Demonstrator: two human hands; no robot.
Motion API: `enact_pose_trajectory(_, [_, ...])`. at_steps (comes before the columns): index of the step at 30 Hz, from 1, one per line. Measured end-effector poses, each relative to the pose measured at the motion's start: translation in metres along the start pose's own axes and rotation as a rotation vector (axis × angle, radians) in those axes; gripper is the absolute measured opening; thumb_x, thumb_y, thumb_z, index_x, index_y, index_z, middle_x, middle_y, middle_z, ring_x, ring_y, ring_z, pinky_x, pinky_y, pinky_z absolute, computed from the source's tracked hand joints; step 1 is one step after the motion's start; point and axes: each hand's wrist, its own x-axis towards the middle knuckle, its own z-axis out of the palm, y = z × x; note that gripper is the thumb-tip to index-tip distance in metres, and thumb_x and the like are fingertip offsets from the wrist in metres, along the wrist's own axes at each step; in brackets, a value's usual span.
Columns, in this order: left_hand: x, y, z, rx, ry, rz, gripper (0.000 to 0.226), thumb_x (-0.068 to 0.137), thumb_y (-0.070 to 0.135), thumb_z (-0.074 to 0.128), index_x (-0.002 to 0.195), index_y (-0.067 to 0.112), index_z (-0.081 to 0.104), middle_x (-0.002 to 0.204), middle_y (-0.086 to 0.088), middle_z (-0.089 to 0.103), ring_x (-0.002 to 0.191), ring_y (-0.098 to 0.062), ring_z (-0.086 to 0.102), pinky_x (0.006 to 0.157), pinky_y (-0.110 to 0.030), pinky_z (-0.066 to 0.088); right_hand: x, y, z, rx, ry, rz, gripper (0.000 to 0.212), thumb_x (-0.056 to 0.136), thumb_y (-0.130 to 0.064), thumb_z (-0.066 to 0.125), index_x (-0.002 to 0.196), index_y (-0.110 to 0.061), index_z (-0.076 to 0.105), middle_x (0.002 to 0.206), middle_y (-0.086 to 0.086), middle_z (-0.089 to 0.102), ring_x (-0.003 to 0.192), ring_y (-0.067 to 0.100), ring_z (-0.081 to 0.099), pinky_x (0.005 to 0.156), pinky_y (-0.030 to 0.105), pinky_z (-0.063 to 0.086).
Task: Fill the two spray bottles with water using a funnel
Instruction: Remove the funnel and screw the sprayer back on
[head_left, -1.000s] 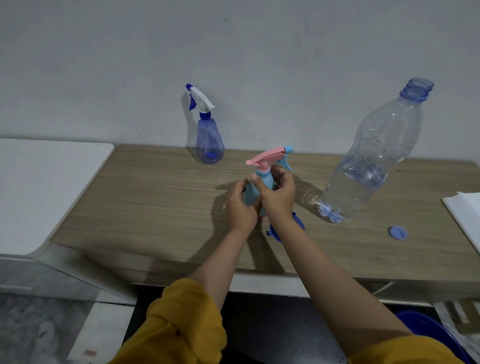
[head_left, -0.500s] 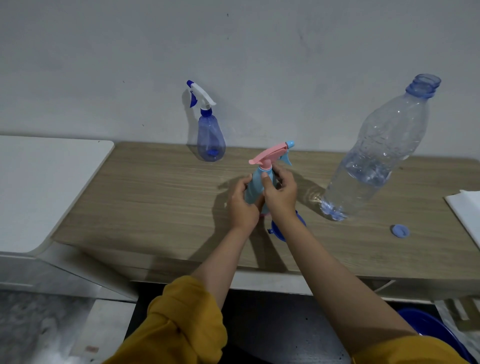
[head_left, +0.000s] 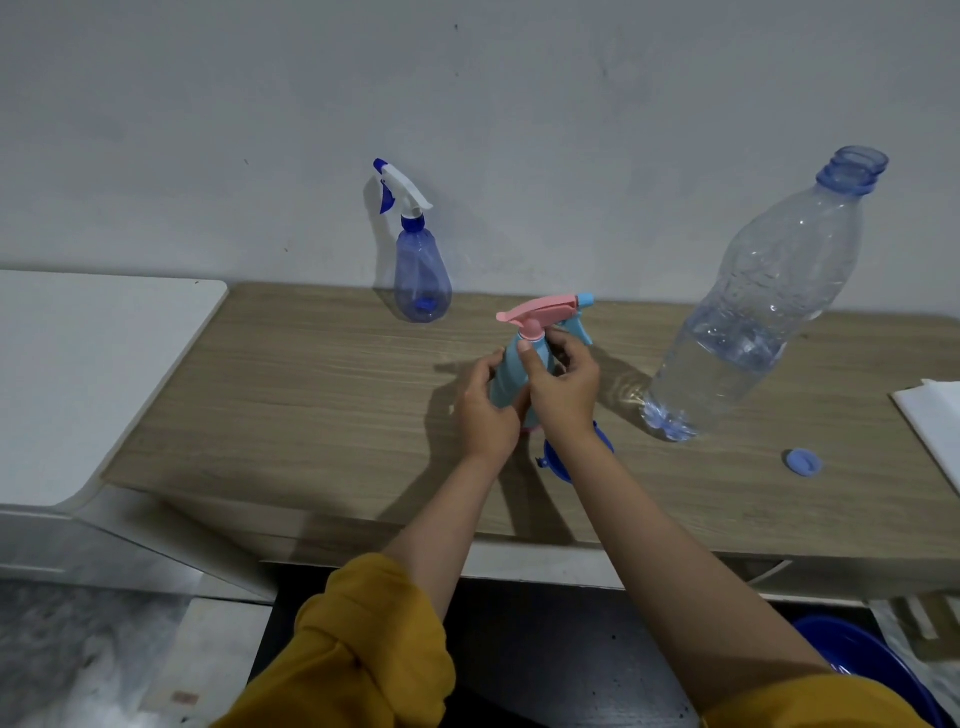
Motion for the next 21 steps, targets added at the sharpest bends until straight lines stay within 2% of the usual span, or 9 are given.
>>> enact_pose_trajectory(3, [0.0003,-0.0022,0.0005,0.003,0.009,0.000,0.036,0.074,0.011,0.075,0.106,0.015,0.057,0.098,0.009,0.061,0.088,0.015,0.054,0.071,-0.004,0.042,-0.0018,-0.0028,0.0014,0.056,0.057,0.019,0.030,0.074,-0.019,0.081,0.098,-0.010,0.065,0.098,0.002,0.068,0.096,0.016,0.064,0.086,0.034,0.055])
enact_pose_trajectory(7, [0.0010,-0.0042,0.0005,0.007,0.008,0.005,0.038,0.074,0.011,0.075,0.107,0.016,0.057,0.104,0.004,0.063,0.094,-0.003,0.059,0.078,-0.021,0.049,-0.0041,-0.0006,0.0009,0.063,0.022,0.014,0.039,0.074,-0.022,0.081,0.107,-0.011,0.062,0.105,0.001,0.067,0.099,0.014,0.064,0.084,0.028,0.055])
enact_pose_trajectory(9, [0.0003,-0.0015,0.0004,0.014,-0.008,-0.001,0.038,0.075,0.009,0.074,0.108,0.015,0.056,0.102,0.009,0.059,0.092,0.006,0.055,0.074,-0.010,0.045,-0.0027,0.0014,-0.0016,0.047,-0.020,0.003,0.038,0.081,-0.019,0.075,0.115,-0.011,0.061,0.111,0.002,0.066,0.104,0.013,0.062,0.088,0.027,0.053])
enact_pose_trajectory(12, [0.0000,-0.0011,0.0011,0.021,0.000,0.016,0.038,0.075,0.010,0.075,0.109,0.013,0.057,0.101,0.011,0.057,0.090,0.017,0.050,0.070,-0.001,0.040,0.0006,0.0022,-0.0038,0.017,-0.029,-0.016,0.029,0.083,-0.014,0.072,0.111,-0.010,0.065,0.111,0.006,0.066,0.104,0.017,0.062,0.090,0.032,0.052])
enact_pose_trajectory(17, [0.0000,-0.0012,0.0022,-0.006,0.021,0.022,0.037,0.075,0.009,0.075,0.108,0.009,0.058,0.099,0.007,0.059,0.087,0.019,0.051,0.068,0.001,0.038,-0.0015,-0.0005,-0.0003,0.075,0.034,0.027,0.028,0.077,-0.014,0.078,0.102,-0.009,0.066,0.103,0.003,0.069,0.100,0.016,0.064,0.090,0.036,0.054])
enact_pose_trajectory(21, [0.0020,-0.0045,0.0024,-0.033,0.029,0.022,0.037,0.072,0.006,0.076,0.104,0.009,0.058,0.101,0.000,0.063,0.086,0.008,0.056,0.070,-0.003,0.040,-0.0061,-0.0004,0.0022,0.083,0.073,0.022,0.029,0.076,-0.015,0.079,0.100,-0.011,0.065,0.102,0.000,0.069,0.100,0.014,0.064,0.088,0.037,0.055])
